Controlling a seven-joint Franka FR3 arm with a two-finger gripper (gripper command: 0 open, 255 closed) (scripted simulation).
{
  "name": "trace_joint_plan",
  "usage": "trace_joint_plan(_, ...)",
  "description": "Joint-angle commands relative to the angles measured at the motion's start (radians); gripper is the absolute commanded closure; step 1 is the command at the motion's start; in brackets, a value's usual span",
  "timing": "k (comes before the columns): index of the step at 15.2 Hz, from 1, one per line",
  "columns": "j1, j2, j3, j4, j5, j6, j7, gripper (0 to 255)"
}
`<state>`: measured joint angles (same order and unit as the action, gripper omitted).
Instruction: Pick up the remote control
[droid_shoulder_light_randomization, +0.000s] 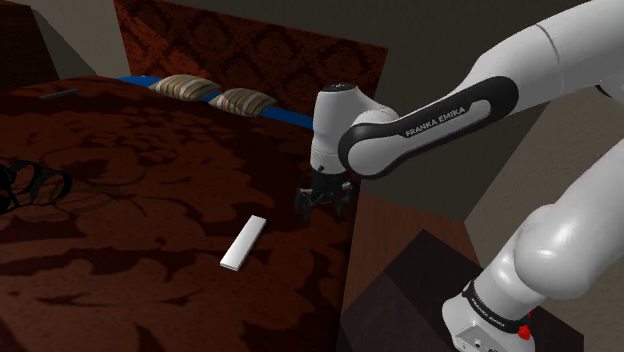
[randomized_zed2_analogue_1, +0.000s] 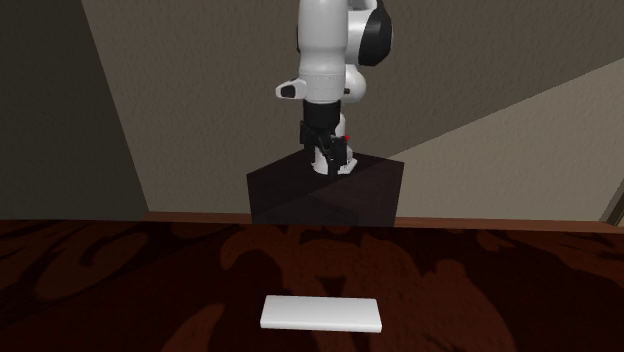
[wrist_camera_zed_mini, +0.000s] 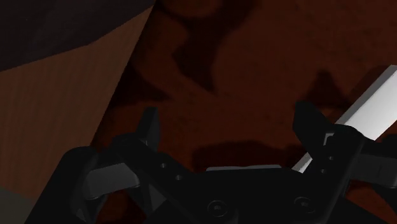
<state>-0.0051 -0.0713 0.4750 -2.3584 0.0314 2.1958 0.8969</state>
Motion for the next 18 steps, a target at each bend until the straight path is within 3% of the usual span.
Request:
trace_joint_plan(1, 0.0, 0.089, 0.013, 0.044, -0.047, 0.045, 0.088, 0)
trace_joint_plan(10, 0.098, 0.466, -0.045, 0.336, -0.259, 0.124, 0.424, 0)
trace_joint_plan(18, 0.218, 0.775, -0.143, 0.693, -0.335, 0.104, 0.598, 0)
